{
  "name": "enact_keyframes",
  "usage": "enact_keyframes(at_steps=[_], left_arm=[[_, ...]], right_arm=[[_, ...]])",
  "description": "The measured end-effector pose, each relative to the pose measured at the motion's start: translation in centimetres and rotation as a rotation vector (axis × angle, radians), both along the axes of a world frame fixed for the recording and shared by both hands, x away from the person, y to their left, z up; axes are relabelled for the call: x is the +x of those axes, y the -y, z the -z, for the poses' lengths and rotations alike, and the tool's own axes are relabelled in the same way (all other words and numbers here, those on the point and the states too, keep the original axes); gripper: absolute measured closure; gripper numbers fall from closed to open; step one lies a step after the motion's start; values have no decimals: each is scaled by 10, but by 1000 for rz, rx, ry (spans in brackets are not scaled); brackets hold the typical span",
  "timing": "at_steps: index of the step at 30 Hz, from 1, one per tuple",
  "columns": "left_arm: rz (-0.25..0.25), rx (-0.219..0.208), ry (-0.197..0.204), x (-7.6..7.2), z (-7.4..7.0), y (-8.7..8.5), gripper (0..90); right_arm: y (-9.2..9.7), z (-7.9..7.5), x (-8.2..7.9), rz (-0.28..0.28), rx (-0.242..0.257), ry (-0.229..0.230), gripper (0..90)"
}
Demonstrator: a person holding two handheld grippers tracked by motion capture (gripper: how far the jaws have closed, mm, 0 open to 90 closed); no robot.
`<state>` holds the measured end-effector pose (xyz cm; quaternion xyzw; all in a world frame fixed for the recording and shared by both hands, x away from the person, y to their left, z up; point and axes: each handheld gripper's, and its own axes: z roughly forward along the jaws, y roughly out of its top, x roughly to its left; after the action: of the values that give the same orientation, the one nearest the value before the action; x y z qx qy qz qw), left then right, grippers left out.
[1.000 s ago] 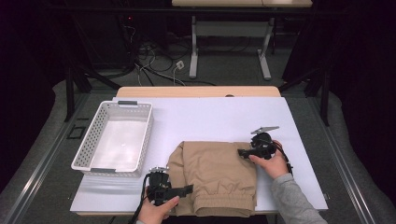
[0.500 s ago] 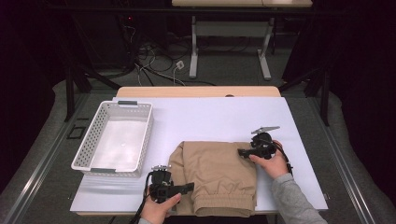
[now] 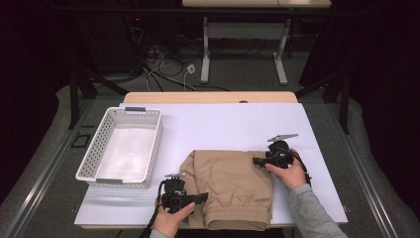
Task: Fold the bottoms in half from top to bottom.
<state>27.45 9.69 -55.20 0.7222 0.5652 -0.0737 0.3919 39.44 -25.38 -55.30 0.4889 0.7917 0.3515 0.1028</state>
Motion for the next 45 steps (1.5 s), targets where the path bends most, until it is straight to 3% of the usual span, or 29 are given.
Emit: enact_keyframes(at_steps=[7,10,14,19,30,36,45], left_arm=[[-47,-23,-21,-1,1,1,412],[-49,-12,-23,-1,1,2,462],[-62,-29,-45,0,2,1,531],[-54,-19,-55,2,3,1,631],[-35,9,-48,5,4,5,773],[-26,18,-42,5,5,5,822],[-25,11,-34,4,5,4,850]], right_arm=[[0,0,0,-3,-2,3,401],[0,0,-1,3,4,-3,421],[1,-1,-1,3,31,-22,494],[3,0,-1,7,80,-47,585],[3,1,-2,3,101,-71,679],[3,0,-2,13,130,-83,746],[3,-1,-3,19,141,-75,773]])
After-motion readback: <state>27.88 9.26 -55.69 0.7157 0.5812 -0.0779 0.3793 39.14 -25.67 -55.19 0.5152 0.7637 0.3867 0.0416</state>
